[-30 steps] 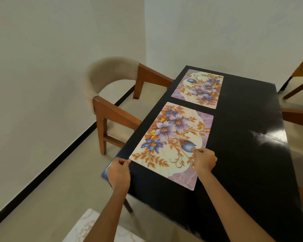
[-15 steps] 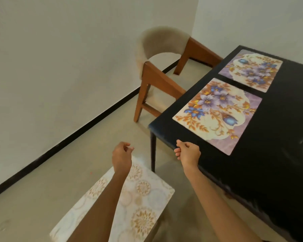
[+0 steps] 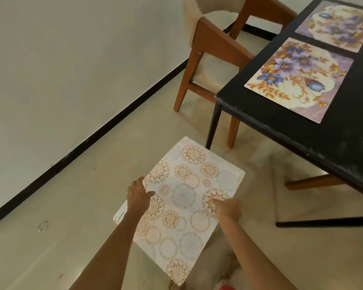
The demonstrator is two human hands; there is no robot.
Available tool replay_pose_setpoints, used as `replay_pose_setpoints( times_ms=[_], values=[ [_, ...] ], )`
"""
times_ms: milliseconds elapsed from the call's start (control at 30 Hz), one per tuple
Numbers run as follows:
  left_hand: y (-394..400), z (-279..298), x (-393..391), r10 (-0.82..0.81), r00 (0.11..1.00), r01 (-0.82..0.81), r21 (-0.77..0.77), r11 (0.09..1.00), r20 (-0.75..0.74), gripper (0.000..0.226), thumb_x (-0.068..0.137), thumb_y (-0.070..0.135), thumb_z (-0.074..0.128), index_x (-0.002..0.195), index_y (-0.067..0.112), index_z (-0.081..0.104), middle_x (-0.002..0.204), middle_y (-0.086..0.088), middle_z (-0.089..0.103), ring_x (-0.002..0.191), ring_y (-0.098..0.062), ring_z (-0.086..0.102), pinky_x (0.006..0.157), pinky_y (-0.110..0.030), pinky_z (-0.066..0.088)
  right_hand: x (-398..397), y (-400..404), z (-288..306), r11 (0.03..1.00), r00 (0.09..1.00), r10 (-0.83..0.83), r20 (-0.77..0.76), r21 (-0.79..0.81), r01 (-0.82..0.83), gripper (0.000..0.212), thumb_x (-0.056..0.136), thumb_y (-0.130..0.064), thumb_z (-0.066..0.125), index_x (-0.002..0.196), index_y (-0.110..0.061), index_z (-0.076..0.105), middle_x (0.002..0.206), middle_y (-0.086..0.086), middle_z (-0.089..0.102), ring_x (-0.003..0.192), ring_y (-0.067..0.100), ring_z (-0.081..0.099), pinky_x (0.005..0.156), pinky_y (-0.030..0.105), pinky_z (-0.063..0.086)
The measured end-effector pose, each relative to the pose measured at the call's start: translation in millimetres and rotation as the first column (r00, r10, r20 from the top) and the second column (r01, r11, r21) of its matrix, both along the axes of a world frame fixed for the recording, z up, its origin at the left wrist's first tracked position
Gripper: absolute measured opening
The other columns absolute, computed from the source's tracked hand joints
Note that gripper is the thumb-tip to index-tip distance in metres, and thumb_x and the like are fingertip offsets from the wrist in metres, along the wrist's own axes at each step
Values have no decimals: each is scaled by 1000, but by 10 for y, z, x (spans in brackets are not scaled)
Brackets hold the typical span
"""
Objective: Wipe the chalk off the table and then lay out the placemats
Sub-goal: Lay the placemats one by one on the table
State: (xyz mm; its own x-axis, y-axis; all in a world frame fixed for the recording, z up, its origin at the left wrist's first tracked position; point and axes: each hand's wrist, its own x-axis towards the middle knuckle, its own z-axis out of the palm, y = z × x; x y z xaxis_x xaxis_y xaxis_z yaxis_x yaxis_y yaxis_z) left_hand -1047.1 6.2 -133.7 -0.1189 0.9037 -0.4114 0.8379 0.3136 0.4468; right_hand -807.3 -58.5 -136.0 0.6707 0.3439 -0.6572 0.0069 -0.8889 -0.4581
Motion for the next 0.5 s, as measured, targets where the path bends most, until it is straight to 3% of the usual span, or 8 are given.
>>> replay_pose_setpoints(
  times_ms=[100,200,333,433,500],
  values=[
    [-49,-110,-152,-14,999,16,-57,998,29,76,86,22,68,147,4,25,148,-21,34,134,-40,33,109,-46,27,-184,-198,-39,992,1000,-9,-12,-126,7,87,72,-33,85,134,6,39,134,21,48,114,39,56,86,44,51],
    [-55,-186,-230,-7,998,13,-96,995,56,78,89,25,66,149,5,20,152,-20,28,138,-40,28,112,-48,24,-280,-315,-109,995,997,-19,-73,-95,12,64,76,-23,83,124,6,52,124,20,60,106,36,62,81,38,53],
    [-47,-211,-283,0,1000,2,-96,995,28,72,92,27,61,148,5,23,150,-20,33,138,-38,27,110,-47,24,-377,-361,-115,997,995,-67,-80,-54,63,59,77,-20,82,122,7,54,120,21,63,106,37,63,80,38,51],
    [-35,-201,-325,-2,1000,3,-71,998,17,67,92,27,60,146,4,28,147,-19,36,135,-39,30,109,-47,27,-405,-395,-92,994,994,-105,-16,0,105,29,77,-17,81,77,-5,55,100,14,66,93,33,65,72,37,51],
    [-32,-197,-350,-12,1000,12,-52,999,1,65,92,27,60,146,5,31,146,-18,38,133,-39,32,108,-47,28,-400,-418,-108,993,993,-118,5,8,118,41,77,-18,82,63,-11,44,87,11,65,78,29,62,69,36,52]
  ],
)
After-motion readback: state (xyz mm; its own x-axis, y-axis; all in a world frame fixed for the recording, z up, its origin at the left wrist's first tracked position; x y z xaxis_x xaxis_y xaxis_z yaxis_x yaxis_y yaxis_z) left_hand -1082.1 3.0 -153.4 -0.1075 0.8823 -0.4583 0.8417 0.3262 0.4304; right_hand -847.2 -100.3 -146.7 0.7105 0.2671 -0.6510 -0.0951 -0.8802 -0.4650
